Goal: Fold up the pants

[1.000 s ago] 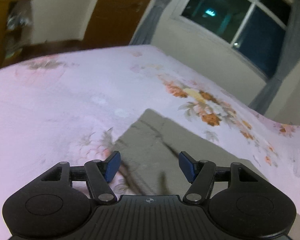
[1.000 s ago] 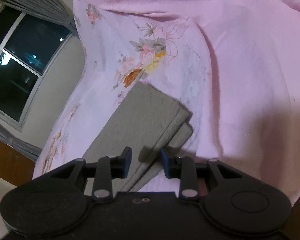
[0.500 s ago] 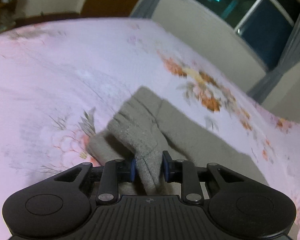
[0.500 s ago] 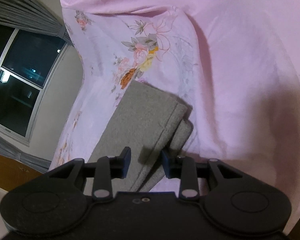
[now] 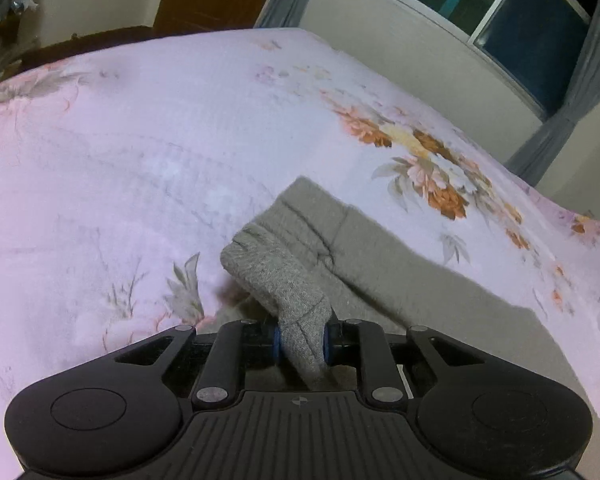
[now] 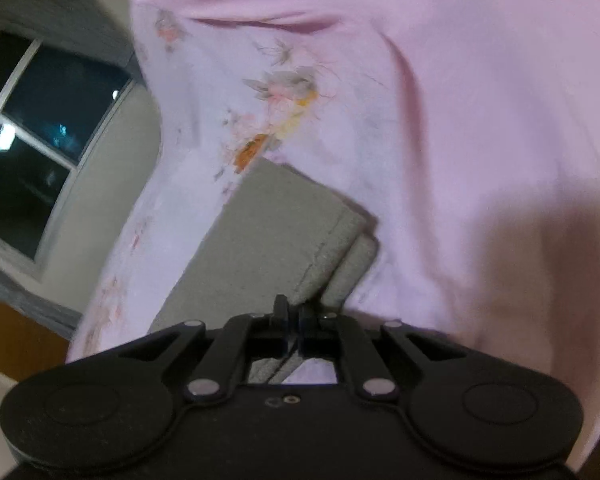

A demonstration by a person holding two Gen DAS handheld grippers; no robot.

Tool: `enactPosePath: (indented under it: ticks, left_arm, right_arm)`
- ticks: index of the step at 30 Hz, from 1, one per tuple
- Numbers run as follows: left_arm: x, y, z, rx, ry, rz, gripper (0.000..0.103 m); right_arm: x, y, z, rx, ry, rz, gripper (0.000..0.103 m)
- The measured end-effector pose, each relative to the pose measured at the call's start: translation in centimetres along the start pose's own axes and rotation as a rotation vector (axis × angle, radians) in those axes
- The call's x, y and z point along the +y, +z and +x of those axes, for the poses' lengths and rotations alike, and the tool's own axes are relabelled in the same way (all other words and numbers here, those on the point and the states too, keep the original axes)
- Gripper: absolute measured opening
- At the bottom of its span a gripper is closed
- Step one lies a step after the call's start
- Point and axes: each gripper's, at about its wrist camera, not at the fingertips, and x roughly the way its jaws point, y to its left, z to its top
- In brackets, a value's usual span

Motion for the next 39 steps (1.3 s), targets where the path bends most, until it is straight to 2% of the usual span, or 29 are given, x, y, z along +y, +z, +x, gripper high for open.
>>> enactPosePath:
  ticks: [2,3,4,5,6,7,8,13,15,18,19,20,22,25,27,28,30,32,36,39]
  left_arm:
    - [0.0,-0.5,-0.6,-0.002,-0.008,0.015,0.021]
    - [0.0,-0.6,-1.0,-0.004,-0.012,0.022,0.026]
    - [-0.1,-0.7,-1.6,-0.006,-0.011,0.024,0.029]
    - [-0.1,-1.0,-2.5,-0.019,-0.013,0.026,0.033]
    - [-0.1,-1.2,-3.5,-0.038,-0.019,0.032,0.035]
    - [-0.1,-1.6,-4.5,-0.06,-0.014,0.044,0.036]
    - [-0.1,-2.0,-5.2,-0.074,-0.001,0.059,0.038]
    - [0.5,-3.4,-4.6,-0.04,0.008,0.053,0.038]
    - [0.2,-3.6,-4.0,-0.04,0.024,0.05,0.056]
    - [-0.1,-4.0,-2.0,0.005,0.066,0.031,0.057]
    - [-0.2,-4.0,-1.7,0.006,0.073,0.022,0.057]
    - [-0.5,-4.0,-1.6,0.007,0.085,0.027,0.058]
    - [-0.9,-4.0,-1.3,0.013,0.109,0.039,0.058]
    - [-1.2,-4.0,-1.3,0.017,0.12,0.048,0.058]
    - [-1.0,-4.0,-1.2,0.019,0.117,0.047,0.058]
    - [-1.1,-4.0,-1.1,0.019,0.117,0.048,0.058]
    - [-1.2,-4.1,-0.9,0.023,0.124,0.055,0.058]
    - [-1.4,-3.9,-0.9,0.027,0.133,0.059,0.058]
    - [-1.5,-3.7,-0.7,0.036,0.137,0.061,0.059]
    - [-1.5,-3.6,-0.9,0.034,0.143,0.057,0.059]
  right_arm:
    - [0.3,-0.4,-0.3,-0.006,0.0,-0.026,0.006]
    - [0.3,-0.4,-0.6,-0.008,0.005,-0.027,0.008]
    - [0.2,-0.3,-1.3,-0.024,0.016,-0.021,0.018]
    - [0.3,-0.2,-2.1,-0.048,0.027,-0.023,0.032]
    - [0.3,-0.2,-3.2,-0.076,0.031,-0.033,0.038]
    - [0.3,-0.3,-3.9,-0.091,0.031,-0.036,0.05]
    - [0.1,-0.3,-4.3,-0.088,0.031,-0.034,0.051]
    - [-1.0,0.4,-3.1,-0.051,0.043,-0.008,0.049]
    - [-1.4,0.8,-1.9,-0.041,0.043,0.023,0.048]
    - [-0.9,1.2,-0.4,-0.018,0.035,0.03,0.046]
    - [-0.1,1.4,0.0,-0.006,0.014,-0.002,0.033]
    - [0.6,1.5,0.3,0.014,-0.003,-0.046,0.012]
    - [2.5,1.8,0.3,0.017,-0.019,-0.142,0.011]
    - [4.4,2.1,-2.0,-0.056,0.081,-0.233,0.011]
    - [4.0,1.9,-2.9,-0.086,0.1,-0.268,0.011]
    - [3.0,1.8,-2.6,-0.079,0.079,-0.259,0.011]
    - [0.1,1.5,-0.5,0.009,-0.009,-0.193,0.011]
    - [-1.2,1.1,0.0,0.008,0.015,-0.154,0.011]
    - [0.1,1.2,0.5,0.002,-0.031,-0.173,0.012]
    - [2.2,1.2,0.8,0.014,-0.103,-0.261,0.012]
